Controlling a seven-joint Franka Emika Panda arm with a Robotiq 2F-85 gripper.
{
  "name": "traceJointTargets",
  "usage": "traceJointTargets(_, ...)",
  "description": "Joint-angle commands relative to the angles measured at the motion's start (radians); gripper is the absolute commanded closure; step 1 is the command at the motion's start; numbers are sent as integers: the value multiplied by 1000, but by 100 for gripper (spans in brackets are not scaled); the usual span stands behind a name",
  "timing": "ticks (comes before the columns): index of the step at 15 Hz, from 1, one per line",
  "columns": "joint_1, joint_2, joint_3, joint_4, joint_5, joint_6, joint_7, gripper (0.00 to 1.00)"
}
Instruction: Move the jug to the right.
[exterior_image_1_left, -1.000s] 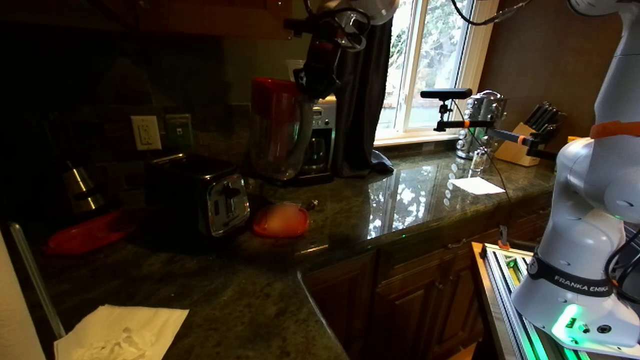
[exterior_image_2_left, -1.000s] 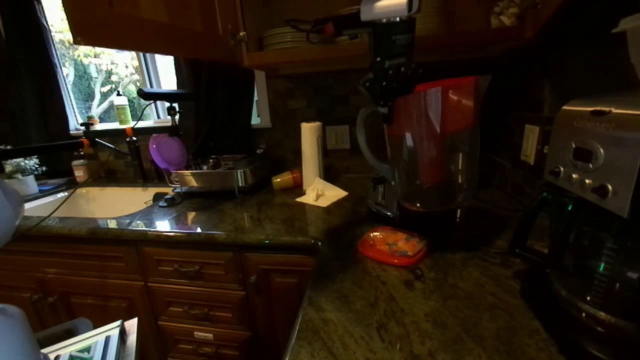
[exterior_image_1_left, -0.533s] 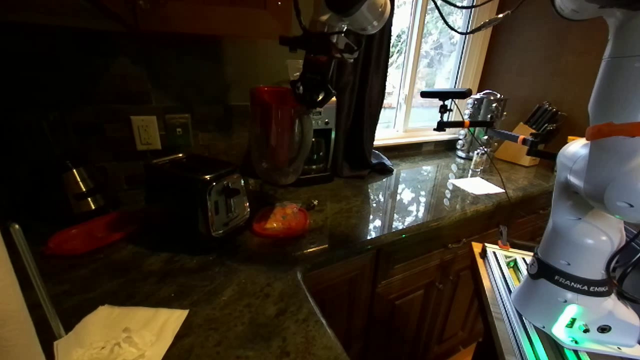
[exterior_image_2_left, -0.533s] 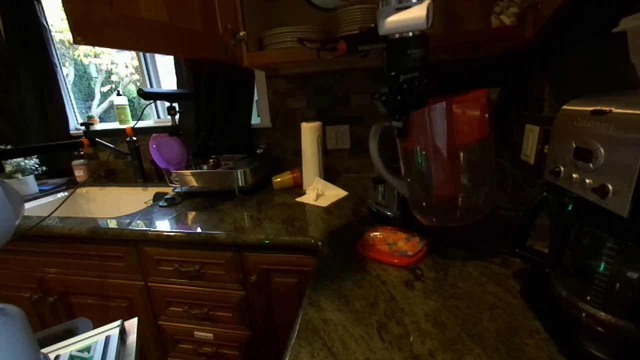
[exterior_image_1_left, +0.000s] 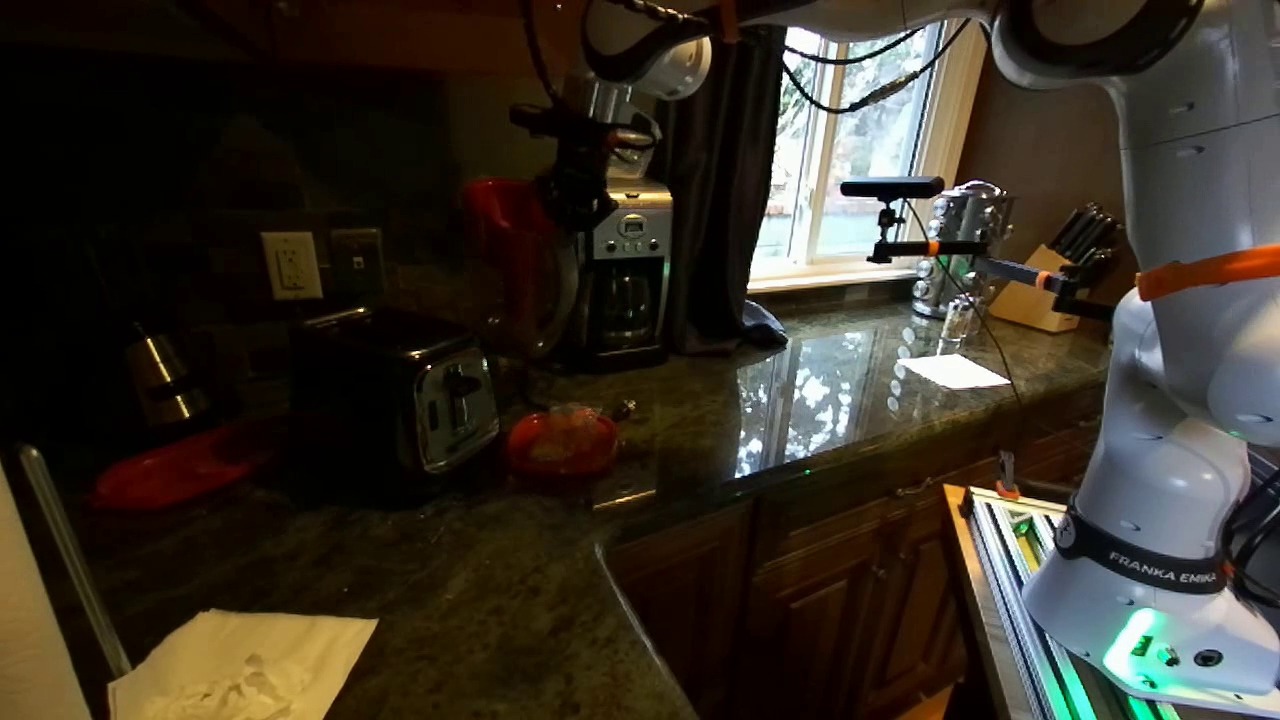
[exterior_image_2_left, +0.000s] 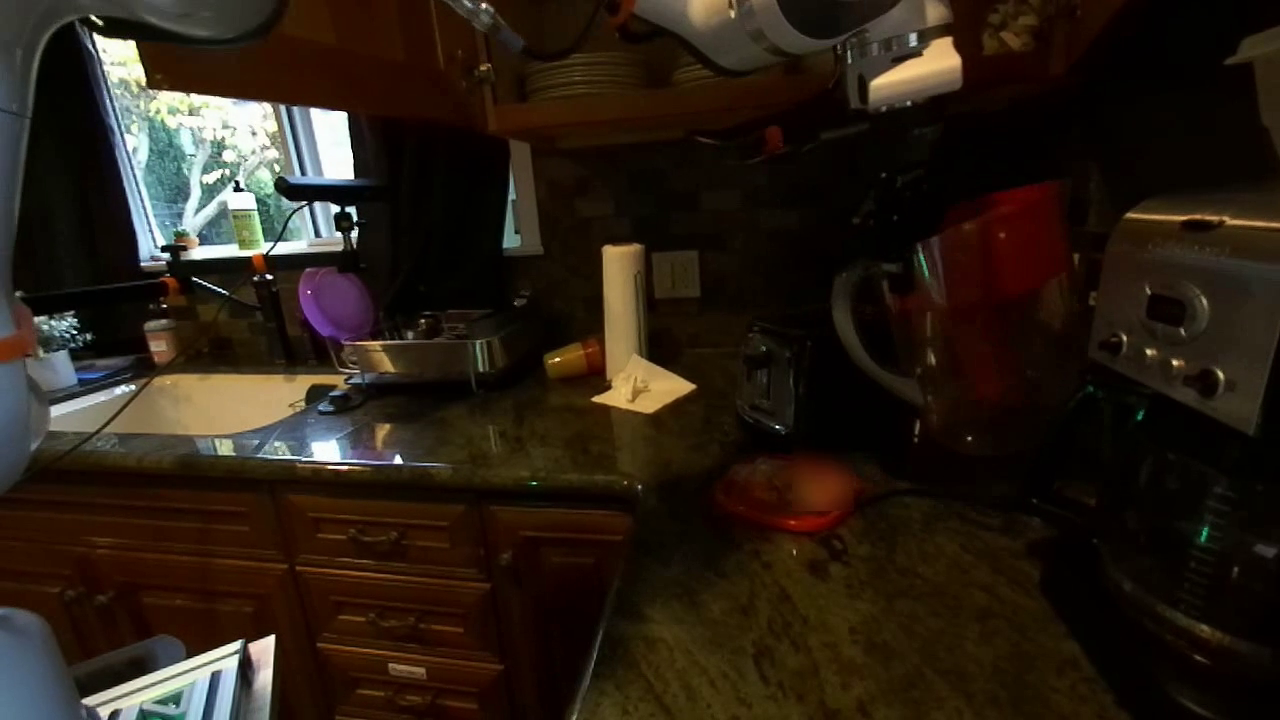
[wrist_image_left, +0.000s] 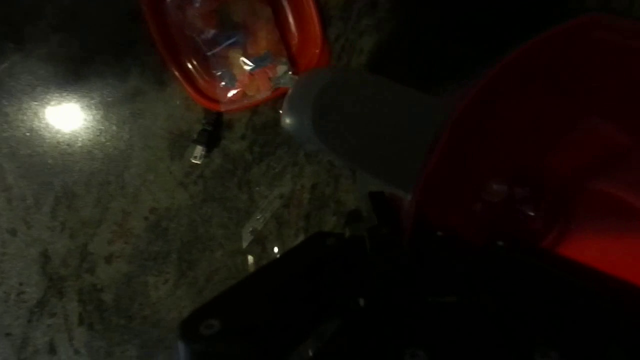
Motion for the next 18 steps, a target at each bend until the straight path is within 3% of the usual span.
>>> traceJointTargets(1,-18,130,13,238,43,-49,-35,98)
traceJointTargets(8,-61,309,33,524,219,-272,-30,98)
traceJointTargets(10,-40,268,15,420,182,-232,-22,92)
traceJointTargets(12,-42,276,15,438,183,-247,-22,98)
traceJointTargets(18,-34,358,22,464,197,-224,21,98)
